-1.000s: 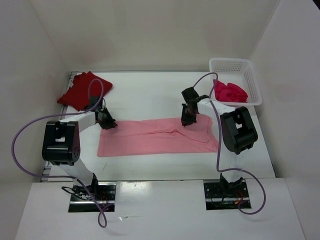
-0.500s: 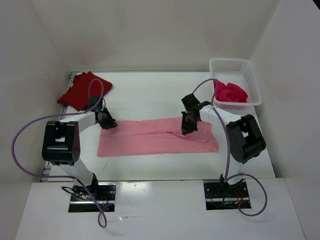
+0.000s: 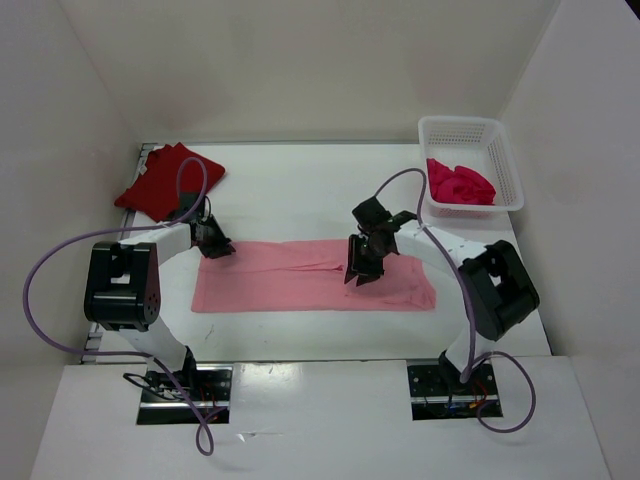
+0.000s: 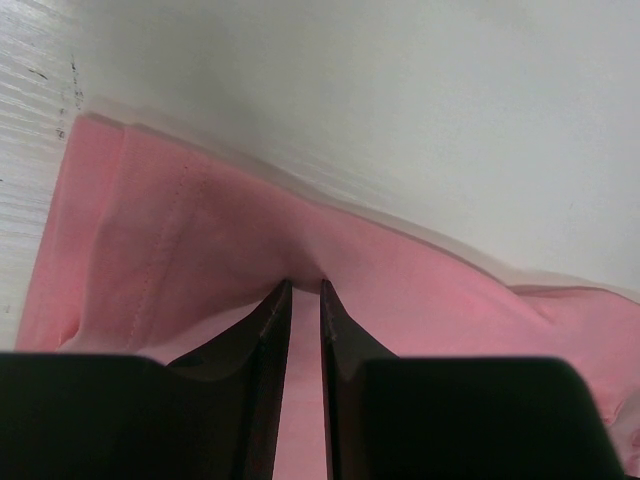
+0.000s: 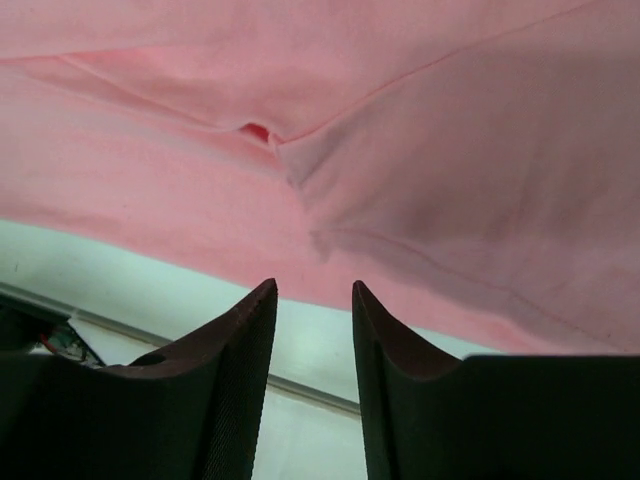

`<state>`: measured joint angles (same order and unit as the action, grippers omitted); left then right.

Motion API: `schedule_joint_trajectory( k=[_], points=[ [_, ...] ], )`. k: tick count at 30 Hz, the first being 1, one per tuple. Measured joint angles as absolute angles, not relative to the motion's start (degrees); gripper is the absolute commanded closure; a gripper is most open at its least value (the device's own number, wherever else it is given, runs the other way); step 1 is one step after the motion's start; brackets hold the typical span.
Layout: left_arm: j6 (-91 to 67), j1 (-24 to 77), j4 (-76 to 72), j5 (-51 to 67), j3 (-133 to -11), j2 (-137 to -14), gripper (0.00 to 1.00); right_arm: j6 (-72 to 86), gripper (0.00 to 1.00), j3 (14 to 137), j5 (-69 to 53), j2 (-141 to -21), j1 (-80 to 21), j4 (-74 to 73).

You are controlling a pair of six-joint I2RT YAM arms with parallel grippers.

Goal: Fold and stack the t-shirts
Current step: Fold the other side of the tshirt into a rectangle

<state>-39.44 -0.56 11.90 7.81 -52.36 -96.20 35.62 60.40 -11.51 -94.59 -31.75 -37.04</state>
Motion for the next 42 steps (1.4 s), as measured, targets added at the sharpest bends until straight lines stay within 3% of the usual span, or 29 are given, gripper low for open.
schedule_joint_trajectory(
  k=[3, 4, 5, 8, 9, 17, 23, 37, 42],
  points=[
    [-39.4, -0.6, 11.9, 7.8, -52.4, -96.0, 0.76, 36.1, 0.59, 60.4, -12.3, -93.4, -31.7, -37.6],
    [-39.4, -0.6, 11.9, 7.8, -52.4, -95.8, 0.76, 36.1, 0.64, 60.4, -12.3, -93.1, -31.7, -37.9],
    [-39.4, -0.6, 12.0, 7.8, -52.4, -95.4, 0.76, 36.1, 0.78, 60.4, -12.1, -92.7, -31.7, -38.2],
    [-39.4, -0.4, 12.0, 8.0, -52.4, -93.8, 0.76, 35.8, 0.99, 60.4, -11.4, -91.8, -30.5, -38.4],
    [-39.4, -0.2, 12.1, 8.0, -52.5, -93.1, 0.75, 35.7, 1.0, 60.4, -11.2, -91.6, -29.5, -38.2],
    [-39.7, 5.3, 11.5, 9.0, -54.7, -91.8, 0.73, 36.0, 1.0, 60.4, -4.5, -90.6, -16.3, -29.9],
    [-41.6, 4.9, 10.4, 10.0, -55.3, -97.5, 0.71, 36.6, 1.0, 61.1, 4.4, -96.8, -14.2, -23.9],
    [-47.0, -9.4, 5.7, 18.2, -52.1, -100.3, 0.71, 39.5, 1.0, 60.7, 14.4, -100.6, -11.4, -23.1],
    [-49.9, -13.6, 3.8, 22.9, -49.7, -100.3, 0.67, 39.6, 0.99, 60.7, 14.7, -101.5, -11.1, -23.2]
  ],
)
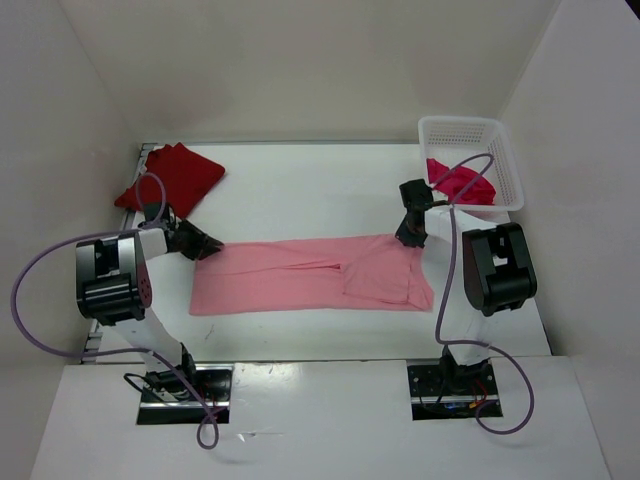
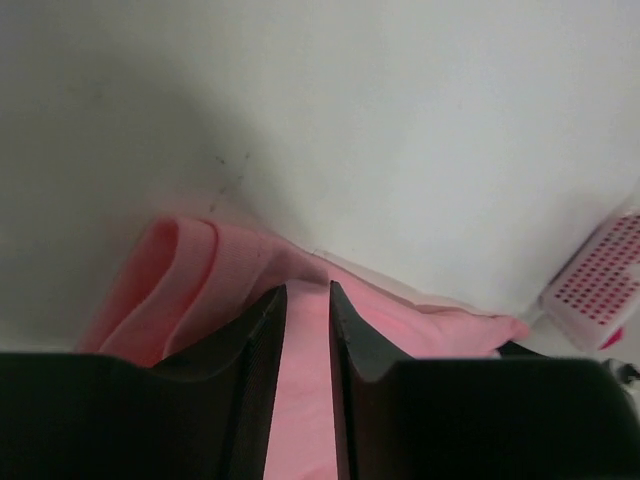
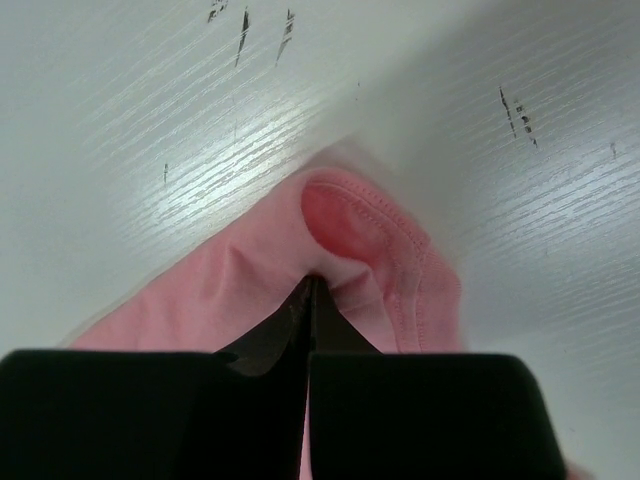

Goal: Fold and stack the t-shirts
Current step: Fold the other side of the tshirt into a rectangle, then rotate the tshirt 90 degrees

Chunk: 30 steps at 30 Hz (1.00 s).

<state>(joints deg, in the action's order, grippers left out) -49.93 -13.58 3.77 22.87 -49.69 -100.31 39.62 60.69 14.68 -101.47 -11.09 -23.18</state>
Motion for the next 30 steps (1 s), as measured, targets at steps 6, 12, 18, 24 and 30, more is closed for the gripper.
schedule_joint_trajectory(
  k=[6, 12, 18, 24, 30],
  points=[
    [-52.7, -16.6, 3.0, 26.0, -47.5, -98.7, 0.65, 40.1, 0.9, 60.8, 14.1, -101.6, -10.7, -23.3],
    [-52.5, -14.1, 8.2, 23.6, -49.3, -90.0, 0.63, 40.2, 0.68, 61.2, 11.2, -98.5, -10.1, -25.5],
    [-50.2, -7.9, 7.2, 21.7, -54.9, -81.2, 0.63, 40.2, 0.82, 61.4, 6.9, -91.3, -10.7, -26.8],
    [-46.7, -2.1, 9.6, 21.6, -53.8, -81.8, 0.63, 42.1, 0.94, 56.2, 3.3, -88.8, -17.7, -26.7],
    [-45.6, 1.5, 11.4, 26.5, -53.3, -82.3, 0.63, 43.9, 0.96, 51.9, 0.1, -91.1, -21.1, -27.7]
  ],
)
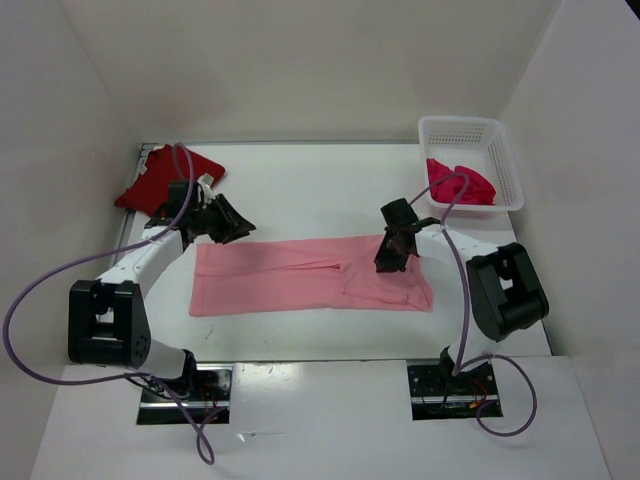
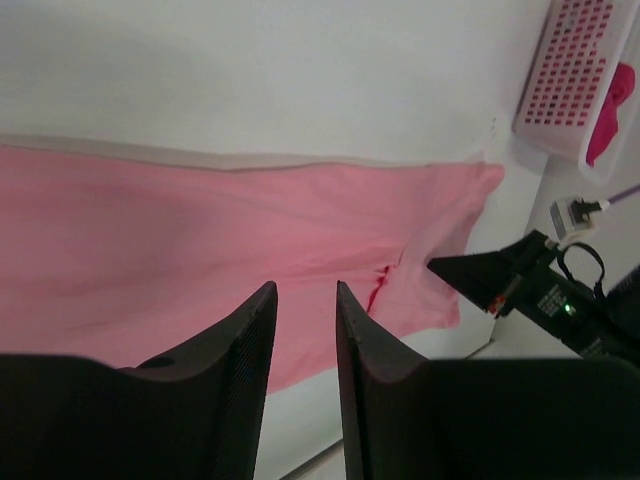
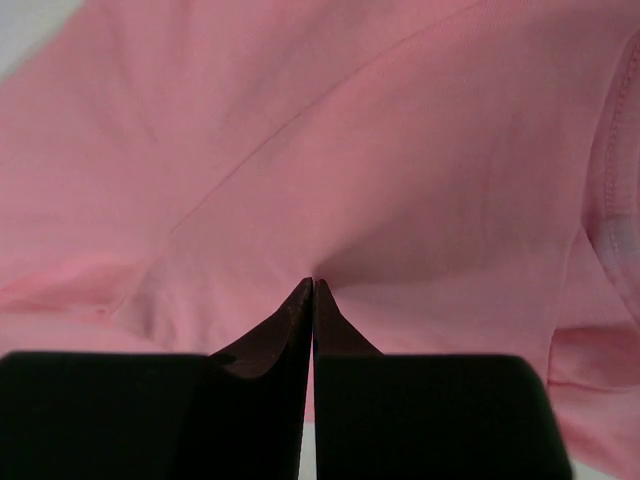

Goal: Fold and stack the t-shirts
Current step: Rotate the tshirt 90 degrees

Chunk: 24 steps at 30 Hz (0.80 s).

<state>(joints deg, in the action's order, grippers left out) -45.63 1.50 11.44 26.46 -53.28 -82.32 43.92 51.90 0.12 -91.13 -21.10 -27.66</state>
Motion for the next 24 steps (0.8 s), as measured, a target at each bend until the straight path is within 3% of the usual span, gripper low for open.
schedule_joint_trajectory(
  k=[5, 10, 16, 20, 24],
  points=[
    [-45.4, 4.8, 11.8, 28.0, -53.7, -82.3, 0.63, 43.2, 0.96, 57.5, -0.3, -99.1, -20.7, -28.6],
    [-45.4, 7.8, 12.5, 28.4, -53.7, -82.2, 0.63, 42.0, 0.97, 76.0, -1.8, -113.5, -20.3, -28.1],
    [-45.4, 8.4, 14.5, 27.5, -52.9, -79.9, 0.63, 40.1, 0.89, 116.5, -2.8, -139.5, -20.4, -30.8],
    [-45.4, 9.5, 15.6, 26.9, -52.2, -78.5, 0.63, 38.5, 0.73, 149.4, -2.8, -155.7, -21.0, -39.2],
    [-45.4, 10.7, 17.0, 26.0, -52.1, -78.5, 0.63, 37.1, 0.61, 170.8, -4.5, -161.5, -21.8, -49.5]
  ],
)
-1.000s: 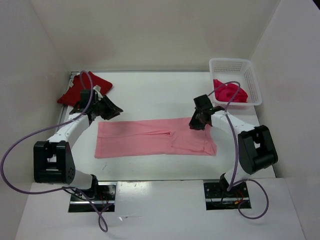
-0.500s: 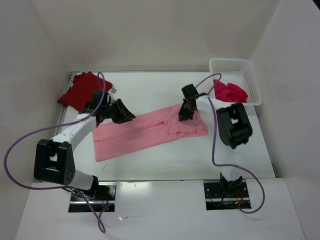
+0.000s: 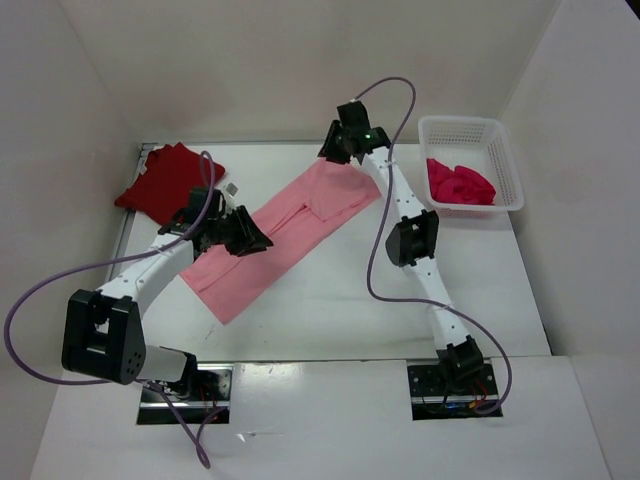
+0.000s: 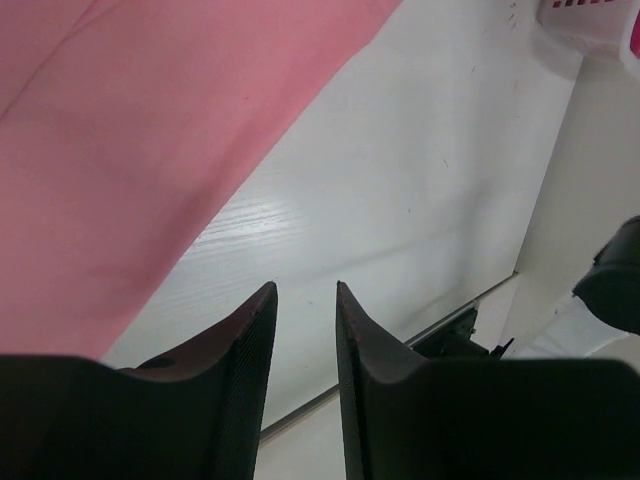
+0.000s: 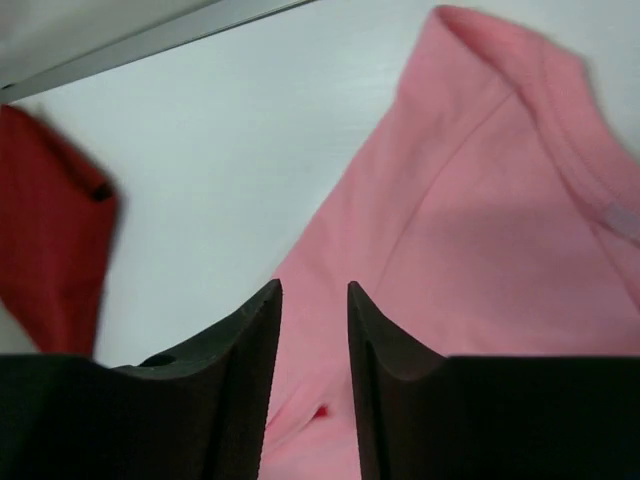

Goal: Fold and stack the t-shirts
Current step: Rotate the tshirt 90 degrees

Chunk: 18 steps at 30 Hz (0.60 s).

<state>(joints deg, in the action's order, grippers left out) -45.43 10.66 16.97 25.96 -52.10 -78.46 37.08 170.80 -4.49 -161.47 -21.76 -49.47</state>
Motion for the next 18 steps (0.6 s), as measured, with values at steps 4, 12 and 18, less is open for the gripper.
schedule_joint_trajectory(
  k=[4, 12, 18],
  points=[
    [-45.3, 10.9, 17.8, 24.4, -52.1, -78.4, 0.63, 35.4, 0.57, 172.9, -5.3, -155.6, -23.1, -56.2],
    [-43.6, 9.6, 19.6, 21.4, -53.1, -78.5, 0.64, 32.7, 0.64, 144.6, -7.3, -131.3, -29.0, -56.3],
    [-42.0, 7.7, 20.8, 19.3, -53.3, -78.5, 0.63, 38.2, 0.47, 84.1, -14.0, -98.7, -35.9, -35.5]
  ],
)
